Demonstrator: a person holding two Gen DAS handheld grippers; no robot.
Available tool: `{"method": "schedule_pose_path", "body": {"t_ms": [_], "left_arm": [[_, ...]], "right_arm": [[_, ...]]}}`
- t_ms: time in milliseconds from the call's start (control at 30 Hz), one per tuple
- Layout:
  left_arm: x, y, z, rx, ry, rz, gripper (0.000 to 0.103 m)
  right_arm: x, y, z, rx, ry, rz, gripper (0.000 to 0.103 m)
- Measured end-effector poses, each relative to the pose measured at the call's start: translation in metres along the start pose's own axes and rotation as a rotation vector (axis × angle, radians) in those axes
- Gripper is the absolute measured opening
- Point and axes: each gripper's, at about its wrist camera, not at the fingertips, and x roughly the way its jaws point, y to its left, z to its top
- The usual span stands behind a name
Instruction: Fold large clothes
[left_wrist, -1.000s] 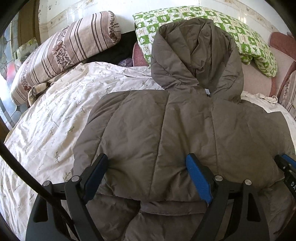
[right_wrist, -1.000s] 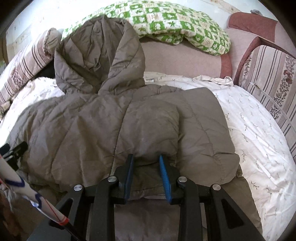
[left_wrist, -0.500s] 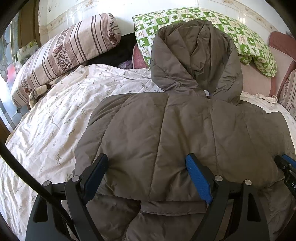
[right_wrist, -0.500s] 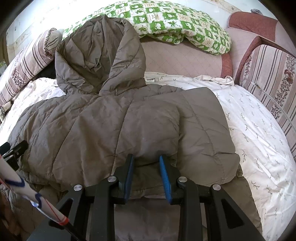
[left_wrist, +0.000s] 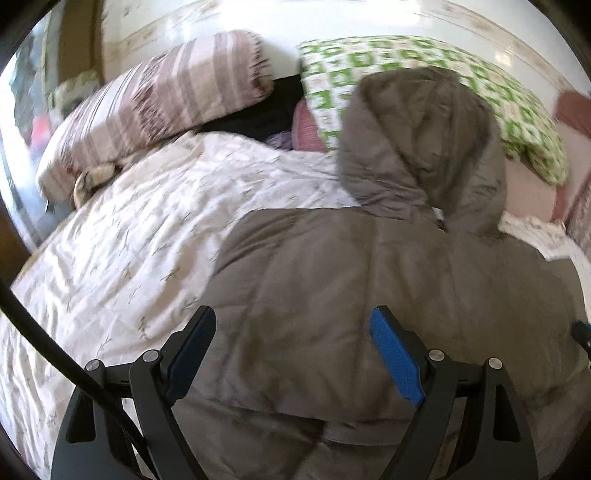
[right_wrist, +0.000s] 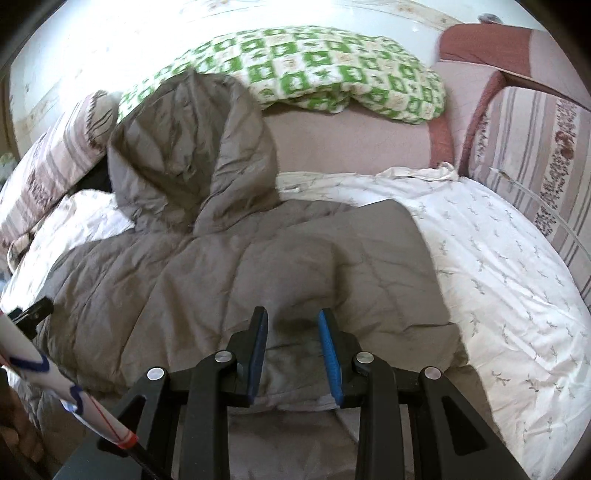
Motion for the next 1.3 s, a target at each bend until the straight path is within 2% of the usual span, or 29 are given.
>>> {"method": "schedule_pose_path", "body": {"t_ms": [133, 233, 700, 1300], "left_arm": [[0.019, 0.013, -0.002, -0.059, 0.087, -0.005, 0.085], [0.02, 0.011, -0.004, -0.048, 0.088, 0.008, 0.085], [0.024, 0.015, -0.01, -0.074, 0.1, 0.023, 0.092], [0.023, 0.013, -0.012, -0.055, 0.091, 0.049, 0.092]], "right_arm": [[0.023, -0.009, -0.007, 0.047, 0.109, 0.023, 0.032], [0.029, -0.011, -0.01, 0.064, 0.133, 0.032, 0.035], [0.031, -0.005, -0.015, 0.021, 0.138, -0.005, 0.042], [0.032, -0.008, -0.015, 0.031, 0.138, -0.009, 0.049]]}}
